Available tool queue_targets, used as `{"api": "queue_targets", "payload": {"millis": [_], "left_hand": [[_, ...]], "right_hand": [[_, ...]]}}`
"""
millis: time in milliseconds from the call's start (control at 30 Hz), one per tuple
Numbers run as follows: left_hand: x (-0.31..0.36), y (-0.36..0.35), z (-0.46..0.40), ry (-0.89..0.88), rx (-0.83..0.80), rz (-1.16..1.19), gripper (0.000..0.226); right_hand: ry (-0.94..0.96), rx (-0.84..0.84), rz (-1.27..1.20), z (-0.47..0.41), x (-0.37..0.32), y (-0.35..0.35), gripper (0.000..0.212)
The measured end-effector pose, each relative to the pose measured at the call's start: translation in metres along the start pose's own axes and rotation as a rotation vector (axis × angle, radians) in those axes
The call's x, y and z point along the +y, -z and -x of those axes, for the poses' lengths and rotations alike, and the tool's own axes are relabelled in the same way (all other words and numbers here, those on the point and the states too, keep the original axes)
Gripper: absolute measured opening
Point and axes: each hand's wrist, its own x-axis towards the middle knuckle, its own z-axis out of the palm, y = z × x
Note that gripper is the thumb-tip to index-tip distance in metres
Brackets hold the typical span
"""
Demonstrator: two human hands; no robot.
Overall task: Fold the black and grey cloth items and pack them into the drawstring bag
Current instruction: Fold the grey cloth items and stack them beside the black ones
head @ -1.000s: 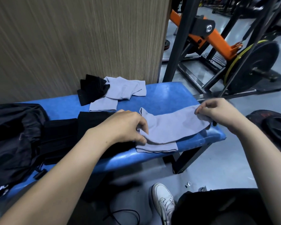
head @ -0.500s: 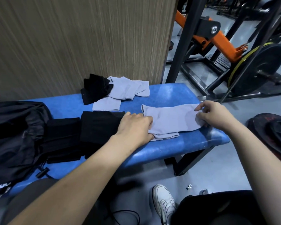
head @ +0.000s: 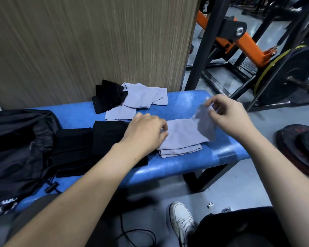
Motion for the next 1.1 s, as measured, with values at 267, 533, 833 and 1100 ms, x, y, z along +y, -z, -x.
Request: {"api": "queue_targets", "payload": {"millis": [267, 533, 833, 1100], "left_hand": [[-0.014, -0.008, 0.0, -0.007, -0.116, 0.003, 0.025], [-0.02, -0.006, -0.001, 0.051, -0.129, 0.018, 0.017], [-0.015, -0.011, -0.005, 0.075, 0.172, 0.044, 0.016], [-0.012, -0.015, -0.003, -0.028, -0.031, -0.02, 0.031]], "right_hand": [[0.198, -0.207, -0.085, 0.007, -0.048, -0.058, 0.015], [0.067, -0.396, -0.145, 0.004, -0.065, -0.087, 0.017], [-0.249, -0.361, -0.707, 0.0, -0.049, -0.049, 0.019], [-0.029, -0.514, 0.068, -0.005, -0.003, -0.041, 0.034]]}}
